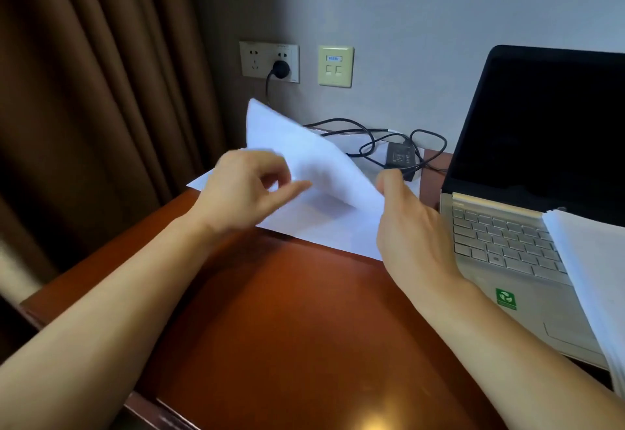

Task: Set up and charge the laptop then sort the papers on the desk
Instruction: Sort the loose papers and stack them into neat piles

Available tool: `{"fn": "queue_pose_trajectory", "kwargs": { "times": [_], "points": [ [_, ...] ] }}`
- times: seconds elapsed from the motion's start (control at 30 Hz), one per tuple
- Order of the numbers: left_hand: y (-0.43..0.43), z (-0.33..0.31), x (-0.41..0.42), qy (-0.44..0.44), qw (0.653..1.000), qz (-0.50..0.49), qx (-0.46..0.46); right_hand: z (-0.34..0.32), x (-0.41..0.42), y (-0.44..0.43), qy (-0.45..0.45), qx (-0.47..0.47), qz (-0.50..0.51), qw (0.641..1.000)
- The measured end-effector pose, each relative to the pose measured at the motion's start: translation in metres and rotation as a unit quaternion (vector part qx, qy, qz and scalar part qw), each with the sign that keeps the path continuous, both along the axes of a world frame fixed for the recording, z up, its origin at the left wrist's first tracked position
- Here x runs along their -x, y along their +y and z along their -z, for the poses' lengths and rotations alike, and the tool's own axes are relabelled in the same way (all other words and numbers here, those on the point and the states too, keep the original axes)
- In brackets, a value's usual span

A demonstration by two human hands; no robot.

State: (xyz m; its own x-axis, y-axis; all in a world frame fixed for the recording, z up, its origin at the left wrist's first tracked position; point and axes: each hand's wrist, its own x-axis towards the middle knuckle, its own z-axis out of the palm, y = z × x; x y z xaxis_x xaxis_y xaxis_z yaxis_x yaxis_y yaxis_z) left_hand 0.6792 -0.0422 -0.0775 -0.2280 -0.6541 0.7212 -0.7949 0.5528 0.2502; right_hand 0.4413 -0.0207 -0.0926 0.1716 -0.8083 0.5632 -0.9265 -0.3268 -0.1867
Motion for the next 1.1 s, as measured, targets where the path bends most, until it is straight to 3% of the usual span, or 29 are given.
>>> {"fn": "queue_pose_trajectory", "kwargs": {
  "times": [0.13,0.2,0.27,0.47,0.77,0.9,0.97,1.1],
  "points": [
    [-0.005,0.008,0.001,-0.121,0.957,0.037,-0.262,0.001,-0.002,0.003,-0.018,0.012,-0.078,0.997],
    [-0.007,0.012,0.003,-0.16,0.933,0.037,-0.32,0.004,-0.002,0.002,0.014,0.025,-0.099,0.995],
    [-0.009,0.012,0.005,-0.167,0.93,0.032,-0.324,0.008,-0.001,-0.002,0.042,0.019,-0.105,0.993],
    [-0.003,0.008,0.012,-0.211,0.938,0.007,-0.276,0.014,0.003,-0.007,0.031,-0.004,-0.109,0.994],
    [0.0,0.008,0.012,-0.17,0.959,0.012,-0.227,0.005,-0.002,0.001,0.104,-0.109,-0.104,0.983],
    [-0.007,0.012,0.008,-0.155,0.979,0.013,-0.132,0.006,-0.001,0.0,0.098,-0.074,-0.081,0.989],
    [-0.011,0.01,0.005,-0.134,0.99,0.028,-0.04,0.006,0.001,-0.002,0.086,-0.067,-0.042,0.993],
    [-0.007,-0.001,0.002,-0.087,0.991,-0.034,0.098,0.008,0.005,-0.007,0.038,-0.046,0.004,0.998]
  ]
}}
